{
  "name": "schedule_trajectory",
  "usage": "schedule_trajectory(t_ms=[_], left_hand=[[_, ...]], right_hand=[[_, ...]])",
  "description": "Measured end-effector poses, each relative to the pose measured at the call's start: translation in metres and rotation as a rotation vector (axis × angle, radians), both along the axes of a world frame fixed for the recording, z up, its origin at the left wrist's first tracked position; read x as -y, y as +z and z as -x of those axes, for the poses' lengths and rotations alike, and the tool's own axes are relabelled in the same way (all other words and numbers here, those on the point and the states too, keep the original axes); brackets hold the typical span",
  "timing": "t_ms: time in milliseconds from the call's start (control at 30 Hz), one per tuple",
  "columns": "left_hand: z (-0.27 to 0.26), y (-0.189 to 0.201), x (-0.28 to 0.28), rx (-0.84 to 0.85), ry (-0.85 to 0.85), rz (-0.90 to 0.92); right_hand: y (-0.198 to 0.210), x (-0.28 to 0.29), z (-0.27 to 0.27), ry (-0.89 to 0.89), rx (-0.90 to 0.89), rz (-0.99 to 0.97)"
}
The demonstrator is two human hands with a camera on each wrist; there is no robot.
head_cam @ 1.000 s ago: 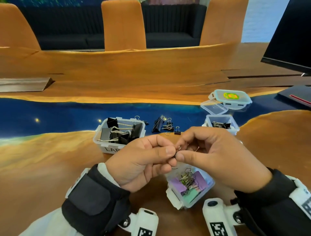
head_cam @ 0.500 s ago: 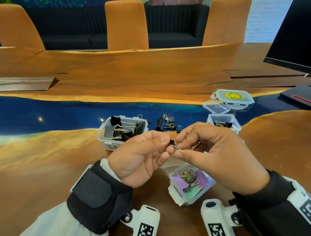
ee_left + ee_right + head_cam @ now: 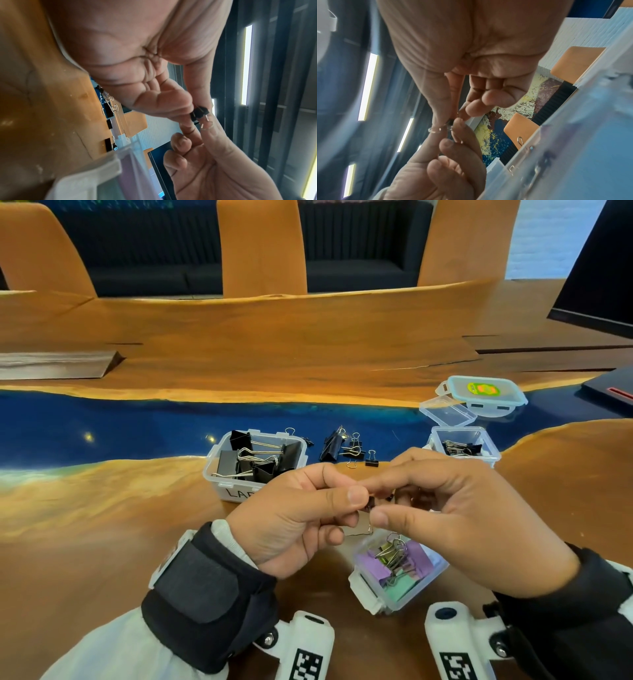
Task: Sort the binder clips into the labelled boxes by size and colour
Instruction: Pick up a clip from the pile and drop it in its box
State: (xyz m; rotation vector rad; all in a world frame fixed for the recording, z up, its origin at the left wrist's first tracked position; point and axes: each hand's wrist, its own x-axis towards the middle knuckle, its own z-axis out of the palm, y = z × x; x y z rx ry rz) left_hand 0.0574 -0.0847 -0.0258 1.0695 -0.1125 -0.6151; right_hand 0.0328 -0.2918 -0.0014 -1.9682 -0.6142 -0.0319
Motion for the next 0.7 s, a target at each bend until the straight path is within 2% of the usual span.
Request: schedule_trajectory(t_ms=[133,267,700], left_hand=[[0.0013,0.0006,0.0027,-0.013,-0.011,0.001],[0.0033,0.0020,0.0044,-0.020,-0.006,0.006],[0.0050,0.0073,0.0009,0.082,-0.024,0.001]], right_hand=[[-0.0010,0.0004,0.0001,-0.017,-0.039,-0.002],[-0.0005,-0.0016,0.0027,0.043,-0.098,-0.016],[-0.0006,0.0044,-0.0027,-0.073,-0.047,-0.067]])
